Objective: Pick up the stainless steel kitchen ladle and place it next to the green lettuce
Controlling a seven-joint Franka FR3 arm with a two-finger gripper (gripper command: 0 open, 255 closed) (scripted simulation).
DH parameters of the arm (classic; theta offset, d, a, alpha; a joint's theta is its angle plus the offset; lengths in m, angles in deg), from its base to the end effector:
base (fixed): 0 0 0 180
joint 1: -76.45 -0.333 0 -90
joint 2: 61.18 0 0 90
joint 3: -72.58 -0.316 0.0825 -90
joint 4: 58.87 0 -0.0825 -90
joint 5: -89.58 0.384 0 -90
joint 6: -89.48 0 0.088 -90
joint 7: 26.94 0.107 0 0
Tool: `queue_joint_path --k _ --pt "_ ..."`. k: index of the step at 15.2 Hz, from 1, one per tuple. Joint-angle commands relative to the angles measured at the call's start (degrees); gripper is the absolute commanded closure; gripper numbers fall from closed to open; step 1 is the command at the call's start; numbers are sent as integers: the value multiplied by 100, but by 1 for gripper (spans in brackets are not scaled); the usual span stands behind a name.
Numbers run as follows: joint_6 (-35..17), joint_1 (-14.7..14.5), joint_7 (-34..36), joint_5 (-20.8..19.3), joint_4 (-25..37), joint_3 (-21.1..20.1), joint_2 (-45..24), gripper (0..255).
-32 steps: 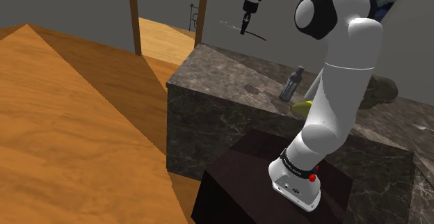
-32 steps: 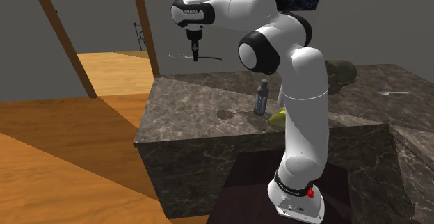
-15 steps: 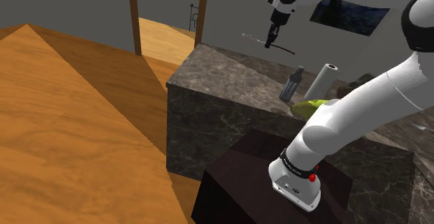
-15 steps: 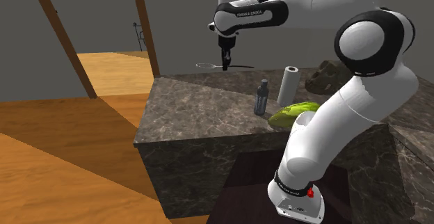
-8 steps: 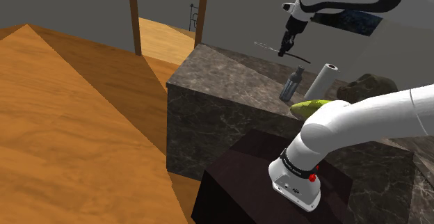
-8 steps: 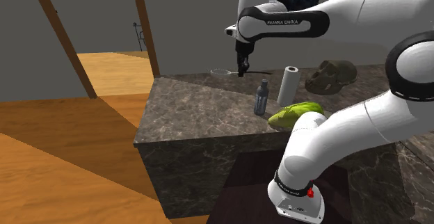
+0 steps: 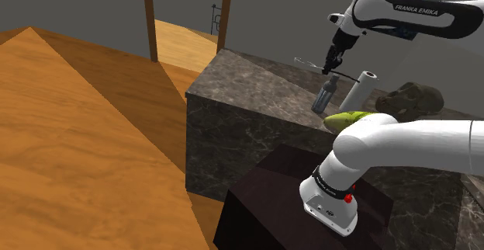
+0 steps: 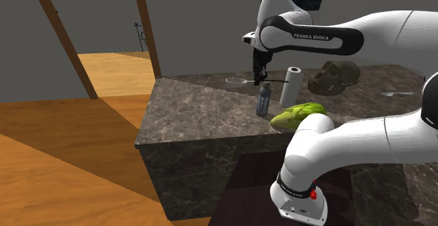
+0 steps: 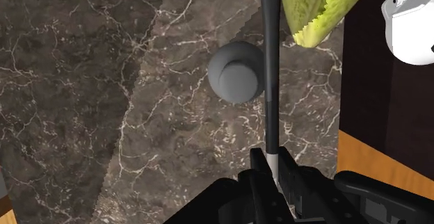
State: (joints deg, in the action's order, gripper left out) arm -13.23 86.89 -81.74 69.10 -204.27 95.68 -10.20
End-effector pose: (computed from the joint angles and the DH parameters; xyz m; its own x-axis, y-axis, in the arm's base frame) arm 0.2374 -0.2172 0.5291 0.8485 0.5286 0.0256 0.5228 -0.8447 0.1150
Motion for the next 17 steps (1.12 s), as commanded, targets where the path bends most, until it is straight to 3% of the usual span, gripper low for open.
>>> queue_joint_path --k 1,17 --pt "-132 32 3 -52 -170 45 39 255" --pt "-1390 196 107 -470 -1278 464 -120 255"
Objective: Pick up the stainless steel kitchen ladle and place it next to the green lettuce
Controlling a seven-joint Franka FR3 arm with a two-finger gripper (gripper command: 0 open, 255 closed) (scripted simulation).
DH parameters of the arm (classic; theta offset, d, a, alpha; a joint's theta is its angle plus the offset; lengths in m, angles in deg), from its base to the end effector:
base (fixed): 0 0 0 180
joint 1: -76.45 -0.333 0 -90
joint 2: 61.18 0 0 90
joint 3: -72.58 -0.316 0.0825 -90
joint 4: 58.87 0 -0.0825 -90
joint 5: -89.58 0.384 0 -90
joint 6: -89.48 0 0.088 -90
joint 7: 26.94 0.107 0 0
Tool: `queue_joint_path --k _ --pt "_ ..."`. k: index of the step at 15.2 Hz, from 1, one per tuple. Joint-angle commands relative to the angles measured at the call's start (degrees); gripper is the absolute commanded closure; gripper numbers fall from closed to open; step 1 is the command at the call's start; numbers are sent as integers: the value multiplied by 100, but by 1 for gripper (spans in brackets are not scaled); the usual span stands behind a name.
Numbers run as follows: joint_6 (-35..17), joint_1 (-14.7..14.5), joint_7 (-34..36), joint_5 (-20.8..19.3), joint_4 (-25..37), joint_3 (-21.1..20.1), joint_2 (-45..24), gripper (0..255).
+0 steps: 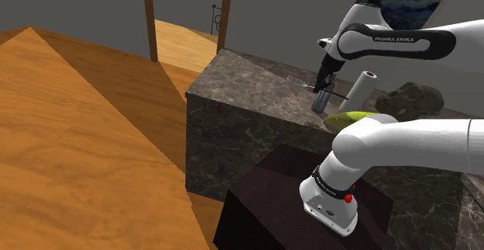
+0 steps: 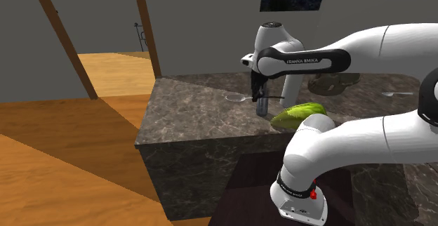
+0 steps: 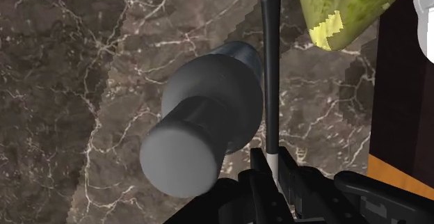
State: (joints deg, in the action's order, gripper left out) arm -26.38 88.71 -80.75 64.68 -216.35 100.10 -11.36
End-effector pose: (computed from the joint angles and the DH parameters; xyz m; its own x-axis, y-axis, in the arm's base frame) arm 0.2363 -0.2179 0.4388 0.8485 0.5285 0.0252 0.5228 -0.8447 0.1147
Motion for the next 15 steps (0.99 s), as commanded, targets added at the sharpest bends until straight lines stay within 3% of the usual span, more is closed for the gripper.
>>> queue_joint_path --k 1,15 --pt "-163 24 15 -58 -130 52 -32 255" --pt "-1550 136 127 -527 -851 529 -716 255"
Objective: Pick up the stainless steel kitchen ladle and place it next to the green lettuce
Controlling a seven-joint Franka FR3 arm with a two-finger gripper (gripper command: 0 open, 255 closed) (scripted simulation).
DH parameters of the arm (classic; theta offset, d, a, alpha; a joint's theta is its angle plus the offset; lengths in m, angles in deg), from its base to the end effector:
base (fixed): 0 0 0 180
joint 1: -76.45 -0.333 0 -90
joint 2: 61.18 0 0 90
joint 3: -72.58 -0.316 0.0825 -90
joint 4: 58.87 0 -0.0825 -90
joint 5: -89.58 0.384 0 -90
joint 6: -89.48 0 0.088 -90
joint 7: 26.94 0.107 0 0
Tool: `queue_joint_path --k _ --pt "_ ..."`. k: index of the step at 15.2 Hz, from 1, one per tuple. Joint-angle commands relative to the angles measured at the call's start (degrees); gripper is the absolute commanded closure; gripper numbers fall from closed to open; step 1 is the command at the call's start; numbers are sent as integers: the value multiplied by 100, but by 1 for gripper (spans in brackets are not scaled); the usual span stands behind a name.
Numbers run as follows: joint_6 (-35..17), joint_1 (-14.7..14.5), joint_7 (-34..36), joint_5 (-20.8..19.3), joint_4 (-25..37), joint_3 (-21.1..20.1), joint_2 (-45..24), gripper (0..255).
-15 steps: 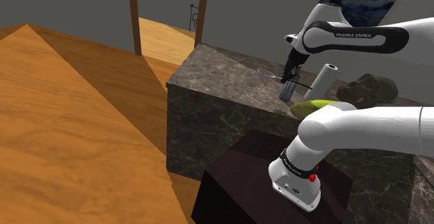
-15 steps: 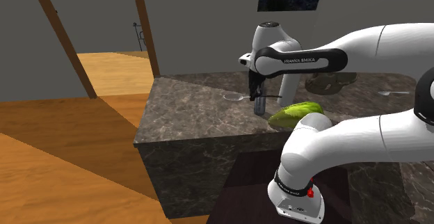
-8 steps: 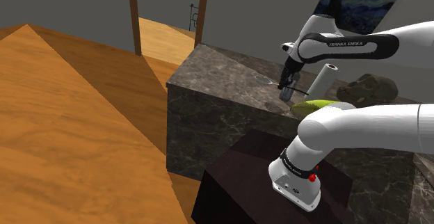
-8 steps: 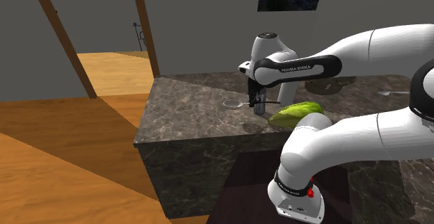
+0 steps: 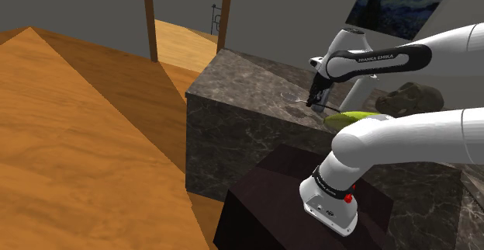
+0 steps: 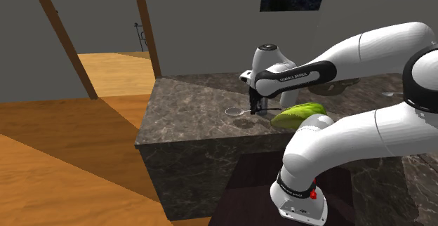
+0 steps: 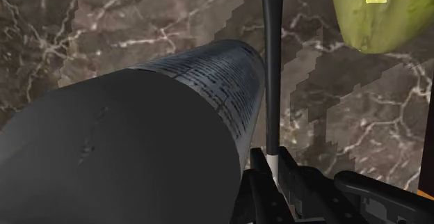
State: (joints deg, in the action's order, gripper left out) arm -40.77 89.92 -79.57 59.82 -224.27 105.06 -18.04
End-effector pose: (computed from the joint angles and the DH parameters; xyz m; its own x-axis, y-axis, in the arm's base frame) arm 0.2365 -0.2179 0.3601 0.8486 0.5285 0.0250 0.5227 -0.8448 0.1144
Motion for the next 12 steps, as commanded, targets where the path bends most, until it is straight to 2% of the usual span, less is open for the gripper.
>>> queue_joint_path --k 1,9,10,12 --pt "-224 19 19 -77 -101 71 -123 255" --pt "-224 19 19 -77 -101 71 -123 255" --pt "-224 19 19 -77 -100 71 -123 0" --pt "-224 19 19 -77 -100 71 -123 0"
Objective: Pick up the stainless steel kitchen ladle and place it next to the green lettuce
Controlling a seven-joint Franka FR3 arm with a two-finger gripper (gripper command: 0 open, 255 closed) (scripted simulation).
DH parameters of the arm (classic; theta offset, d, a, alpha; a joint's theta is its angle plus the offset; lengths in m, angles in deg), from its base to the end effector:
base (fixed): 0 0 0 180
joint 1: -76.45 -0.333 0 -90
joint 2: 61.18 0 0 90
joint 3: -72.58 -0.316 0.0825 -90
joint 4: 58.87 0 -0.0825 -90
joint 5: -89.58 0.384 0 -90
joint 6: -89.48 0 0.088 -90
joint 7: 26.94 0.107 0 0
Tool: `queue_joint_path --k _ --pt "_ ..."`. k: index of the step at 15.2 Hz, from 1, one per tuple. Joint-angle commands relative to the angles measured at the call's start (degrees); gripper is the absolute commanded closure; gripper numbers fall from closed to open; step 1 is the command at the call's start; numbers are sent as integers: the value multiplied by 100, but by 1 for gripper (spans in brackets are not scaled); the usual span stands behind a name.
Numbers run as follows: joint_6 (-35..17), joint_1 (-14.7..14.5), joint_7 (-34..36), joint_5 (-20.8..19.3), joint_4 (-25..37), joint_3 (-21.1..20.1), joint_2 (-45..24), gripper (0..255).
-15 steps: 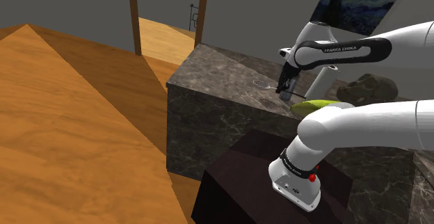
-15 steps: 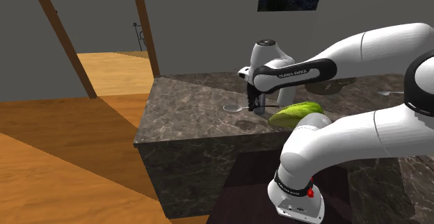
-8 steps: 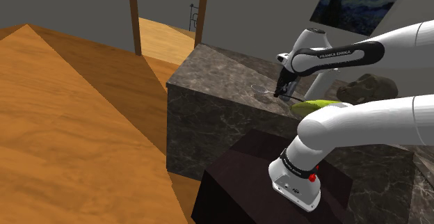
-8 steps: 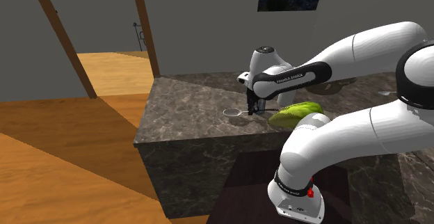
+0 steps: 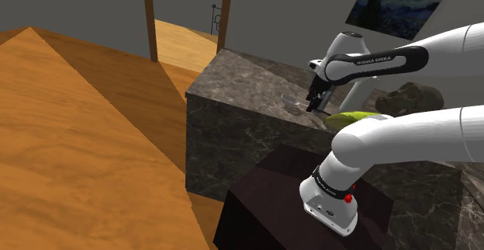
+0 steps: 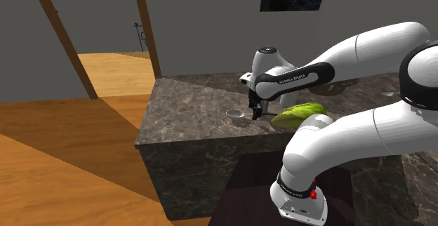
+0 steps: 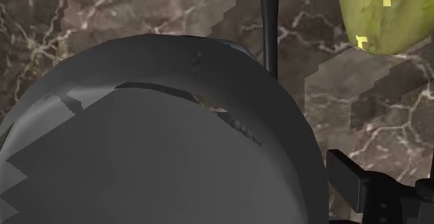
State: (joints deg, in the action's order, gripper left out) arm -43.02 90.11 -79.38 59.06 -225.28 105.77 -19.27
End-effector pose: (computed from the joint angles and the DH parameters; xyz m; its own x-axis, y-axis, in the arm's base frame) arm 0.2358 -0.2173 0.3494 0.8484 0.5287 0.0258 0.5229 -0.8446 0.1151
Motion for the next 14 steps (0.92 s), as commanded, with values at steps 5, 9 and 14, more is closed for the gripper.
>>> queue_joint_path --k 5,9,14 --pt "575 -2 -36 167 172 -203 404 0" --pt "1051 -18 -66 319 359 -379 695 0" --pt "1051 -19 -66 319 360 -378 693 0"
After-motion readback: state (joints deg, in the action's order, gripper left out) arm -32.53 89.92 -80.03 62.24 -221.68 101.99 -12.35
